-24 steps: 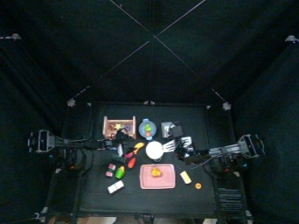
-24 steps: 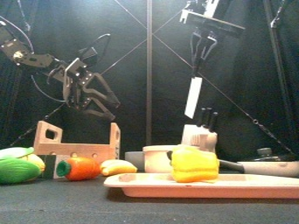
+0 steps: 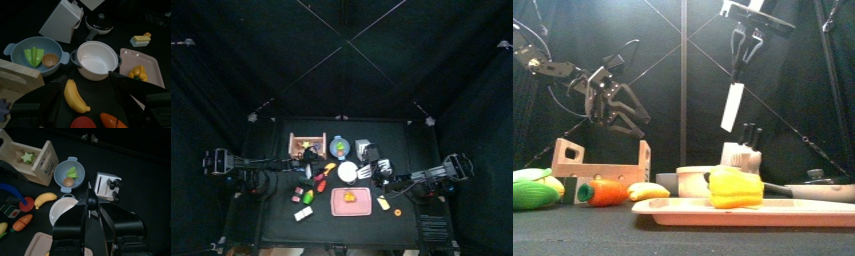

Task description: Grab cleaver with other hand

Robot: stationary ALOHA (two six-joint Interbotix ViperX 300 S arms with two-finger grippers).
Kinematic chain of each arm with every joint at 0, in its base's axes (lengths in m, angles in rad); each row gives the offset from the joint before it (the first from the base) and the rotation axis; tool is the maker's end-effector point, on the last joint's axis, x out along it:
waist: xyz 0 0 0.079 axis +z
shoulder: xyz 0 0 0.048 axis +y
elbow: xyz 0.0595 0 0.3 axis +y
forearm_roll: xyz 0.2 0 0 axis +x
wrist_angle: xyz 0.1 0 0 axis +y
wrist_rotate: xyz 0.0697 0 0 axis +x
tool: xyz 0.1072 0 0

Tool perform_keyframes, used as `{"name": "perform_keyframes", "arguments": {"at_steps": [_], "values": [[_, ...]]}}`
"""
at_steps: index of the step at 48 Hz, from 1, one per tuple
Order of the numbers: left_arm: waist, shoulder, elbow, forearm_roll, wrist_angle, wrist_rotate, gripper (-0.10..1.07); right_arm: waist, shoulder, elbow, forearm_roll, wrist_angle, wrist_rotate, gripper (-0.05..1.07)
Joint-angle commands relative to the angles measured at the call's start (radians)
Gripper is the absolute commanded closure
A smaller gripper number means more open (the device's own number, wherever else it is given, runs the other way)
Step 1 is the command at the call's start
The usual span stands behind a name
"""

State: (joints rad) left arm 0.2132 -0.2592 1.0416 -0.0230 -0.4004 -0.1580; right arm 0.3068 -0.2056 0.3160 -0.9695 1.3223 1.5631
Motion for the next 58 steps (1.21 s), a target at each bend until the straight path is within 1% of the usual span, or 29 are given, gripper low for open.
{"name": "perform_keyframes", "arguments": {"at_steps": [1,5,17,20,25,31,36,41,45,50,58], "values": [[0.002,-0.006,-0.011,0.002,-0.003,0.002,-0.02,0.034,-0.044,0.028,-0.054,-0.043,-0.003,0.45],[0.003,-0.008,-0.009,-0.002,-0.003,0.002,-0.02,0.043,-0.052,0.069,-0.084,-0.101,0.005,0.45],[0.005,-0.008,-0.009,0.002,-0.003,0.003,-0.02,0.038,-0.063,0.169,-0.124,-0.288,0.003,0.45],[0.005,-0.008,-0.009,0.002,-0.003,0.003,-0.02,0.038,-0.066,0.207,-0.147,-0.331,0.003,0.45],[0.005,-0.008,-0.008,0.0,-0.003,0.003,-0.02,0.037,-0.074,0.252,-0.169,-0.383,0.006,0.45],[0.005,-0.008,-0.005,0.002,-0.003,0.005,-0.02,0.037,-0.083,0.284,-0.199,-0.443,0.012,0.45],[0.006,-0.008,-0.002,0.018,-0.003,0.005,-0.02,0.038,-0.098,0.318,-0.238,-0.479,0.018,0.45],[0.003,-0.008,0.005,0.04,-0.005,0.005,-0.02,0.043,-0.12,0.371,-0.264,-0.512,0.026,0.45],[-0.002,-0.006,0.014,0.06,-0.017,0.005,-0.02,0.043,-0.14,0.422,-0.279,-0.549,0.057,0.45],[-0.014,-0.005,0.017,0.1,-0.051,0.005,-0.02,0.043,-0.164,0.474,-0.321,-0.597,0.11,0.45],[-0.083,-0.002,0.012,0.155,-0.123,0.005,-0.02,0.064,-0.215,0.552,-0.448,-0.646,0.189,0.45]]}}
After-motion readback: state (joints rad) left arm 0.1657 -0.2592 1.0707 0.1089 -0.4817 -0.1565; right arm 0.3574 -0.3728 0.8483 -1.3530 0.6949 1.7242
